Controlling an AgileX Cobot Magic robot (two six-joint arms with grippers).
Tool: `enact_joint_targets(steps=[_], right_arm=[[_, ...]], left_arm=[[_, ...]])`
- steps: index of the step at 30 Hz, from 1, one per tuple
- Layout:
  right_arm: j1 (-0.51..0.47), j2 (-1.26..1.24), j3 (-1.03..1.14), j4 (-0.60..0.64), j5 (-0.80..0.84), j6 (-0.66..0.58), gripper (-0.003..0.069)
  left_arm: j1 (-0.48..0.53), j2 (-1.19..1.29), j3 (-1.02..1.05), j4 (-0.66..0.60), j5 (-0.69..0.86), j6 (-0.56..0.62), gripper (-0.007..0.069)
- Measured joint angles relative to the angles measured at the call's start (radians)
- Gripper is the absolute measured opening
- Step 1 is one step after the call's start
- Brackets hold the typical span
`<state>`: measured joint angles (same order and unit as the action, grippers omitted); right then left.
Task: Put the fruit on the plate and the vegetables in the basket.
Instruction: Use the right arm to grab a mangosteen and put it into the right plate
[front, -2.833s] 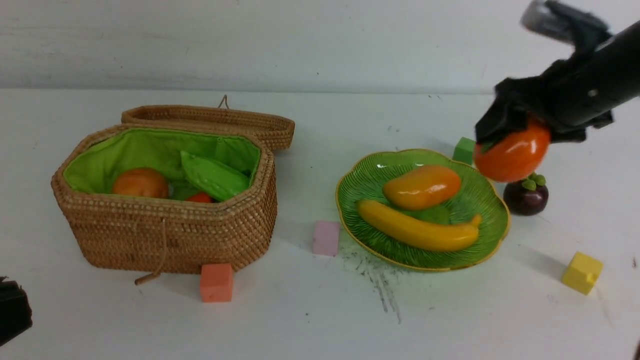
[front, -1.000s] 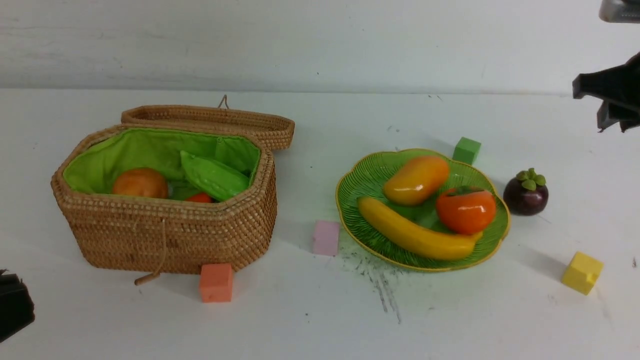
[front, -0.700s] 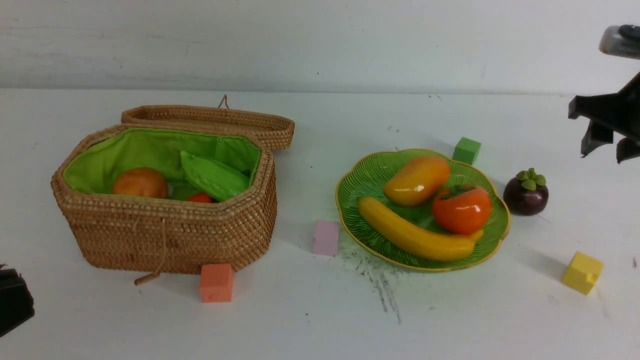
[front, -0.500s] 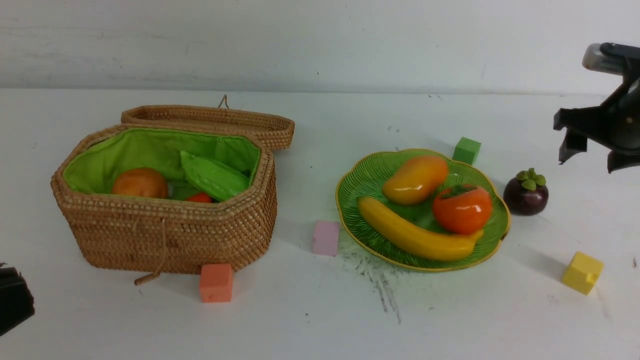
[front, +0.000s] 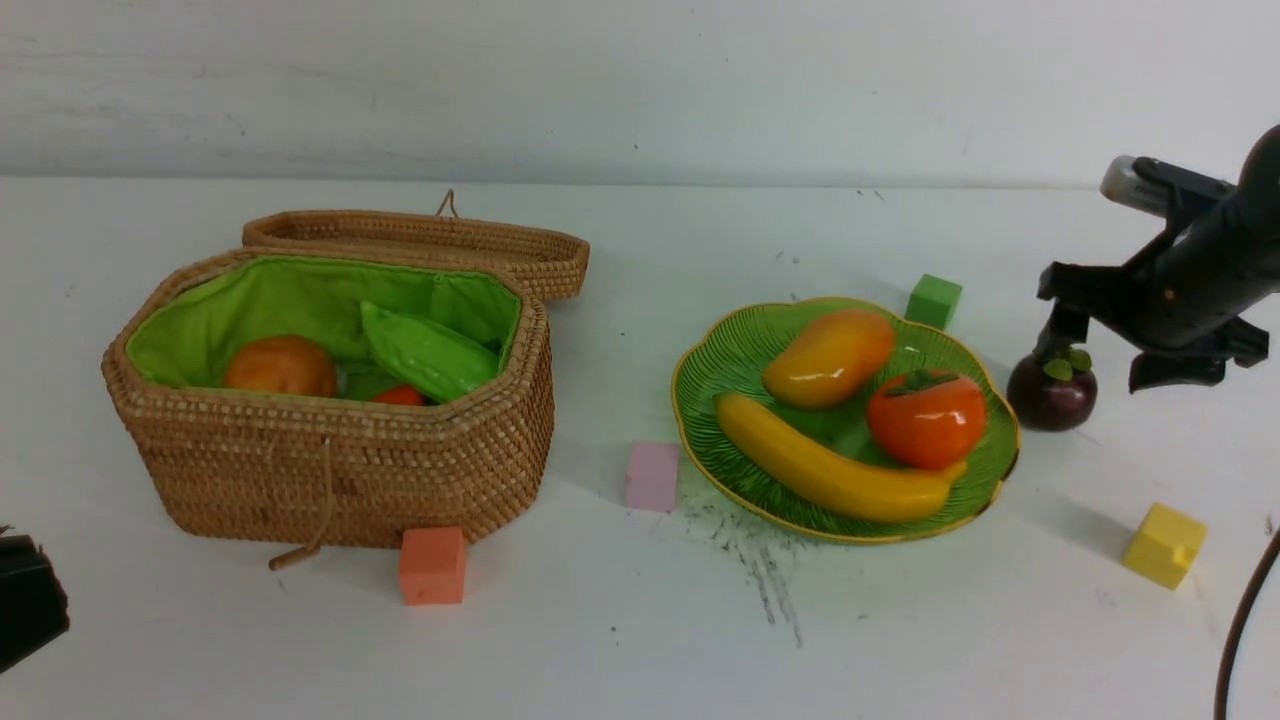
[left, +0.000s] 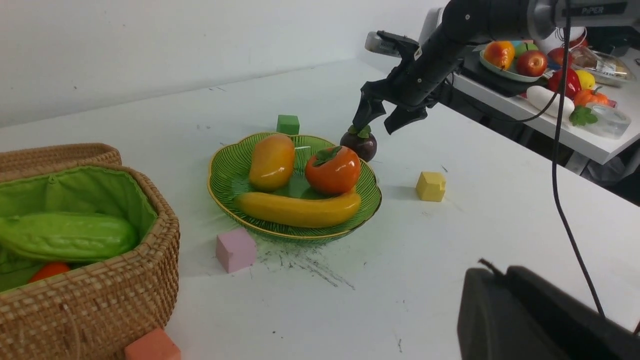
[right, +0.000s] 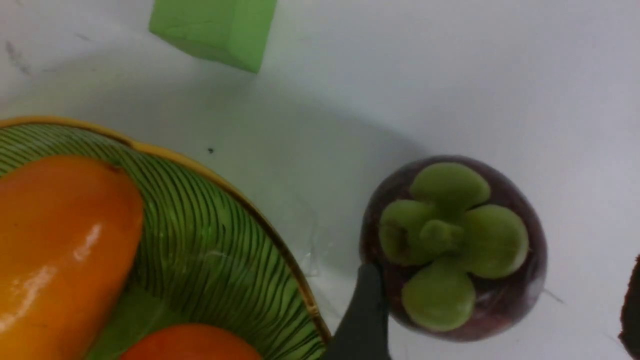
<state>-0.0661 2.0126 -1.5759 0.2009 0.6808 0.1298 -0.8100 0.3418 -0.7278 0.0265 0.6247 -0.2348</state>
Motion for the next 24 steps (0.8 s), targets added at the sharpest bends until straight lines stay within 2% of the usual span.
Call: enact_joint_targets(steps=[11, 24], right_arm=[[0.0, 0.055, 0.0, 0.016, -0.069, -0.058, 0.0612], [0.0, 0.086, 0.0, 0.018, -0.114, -0.068, 0.0594]], left_arm=[[0.0, 0.0, 0.0, 0.0, 0.0, 0.0, 0.0024], [0.0, 0.0, 0.0, -0.004, 0.002, 0.0, 0.0028]])
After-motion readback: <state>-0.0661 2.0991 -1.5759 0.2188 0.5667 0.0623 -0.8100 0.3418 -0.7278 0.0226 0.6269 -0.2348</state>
